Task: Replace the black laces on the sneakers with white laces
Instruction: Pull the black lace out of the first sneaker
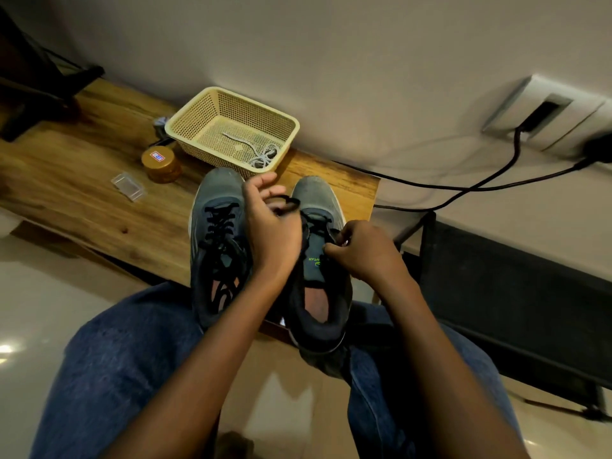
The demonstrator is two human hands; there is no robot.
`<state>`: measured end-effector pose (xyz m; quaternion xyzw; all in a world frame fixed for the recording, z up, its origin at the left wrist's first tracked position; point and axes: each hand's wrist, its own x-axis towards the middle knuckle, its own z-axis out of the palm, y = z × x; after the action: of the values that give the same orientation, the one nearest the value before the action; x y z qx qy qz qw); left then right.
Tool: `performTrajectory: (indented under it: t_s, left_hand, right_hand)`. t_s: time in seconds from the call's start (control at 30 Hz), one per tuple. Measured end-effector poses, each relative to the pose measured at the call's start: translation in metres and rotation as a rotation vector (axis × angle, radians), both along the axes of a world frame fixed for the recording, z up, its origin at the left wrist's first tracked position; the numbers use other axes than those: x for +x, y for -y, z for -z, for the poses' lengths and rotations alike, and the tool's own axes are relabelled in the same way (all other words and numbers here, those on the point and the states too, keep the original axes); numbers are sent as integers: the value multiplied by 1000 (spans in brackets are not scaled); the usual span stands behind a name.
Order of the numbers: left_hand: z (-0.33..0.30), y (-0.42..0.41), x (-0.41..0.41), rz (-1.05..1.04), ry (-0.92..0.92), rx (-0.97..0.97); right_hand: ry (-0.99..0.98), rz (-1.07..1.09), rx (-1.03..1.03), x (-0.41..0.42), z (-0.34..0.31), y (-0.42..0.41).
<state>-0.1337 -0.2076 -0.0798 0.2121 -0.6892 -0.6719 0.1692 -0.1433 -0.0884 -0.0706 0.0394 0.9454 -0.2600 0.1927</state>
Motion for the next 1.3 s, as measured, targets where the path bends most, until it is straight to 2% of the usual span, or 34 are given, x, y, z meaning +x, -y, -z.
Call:
performTrajectory:
  t_s: [0.1,0.17,0.2,0.27,0.37,0.47,0.7,0.97,1.2,1.3]
  left_hand:
    - [-20,14,1,-80,-40,178]
    - [-22,20,3,-108,-77,135]
    - [-22,21,4,-91,-97,15]
    - [-18,17,6,22,-100,-353]
    - [-7,8,5,328,33,-844]
    - [6,1,5,517,177,-1093]
    - [23,-10,7,423,165,-1151]
    - [22,-16,12,279,83,-807]
    - [29,-12,7,450,176,-948]
    - [30,-11,7,422,137,-958]
  right_hand:
    - [7,-3,-2,-1,0,0]
    - [14,-6,-1,-1,0,0]
    - [15,-9,3,-2,-1,0]
    - [11,-15,20,-2,-1,0]
    - [9,-23,33,-2,-2,0]
    - [8,-25,25,-1,-4,0]
    - [3,-46,38,3,-6,2]
    - [28,-14,20,2,-10,0]
    - [35,-31,28,2,-9,2]
    - [27,-45,56,2,-9,2]
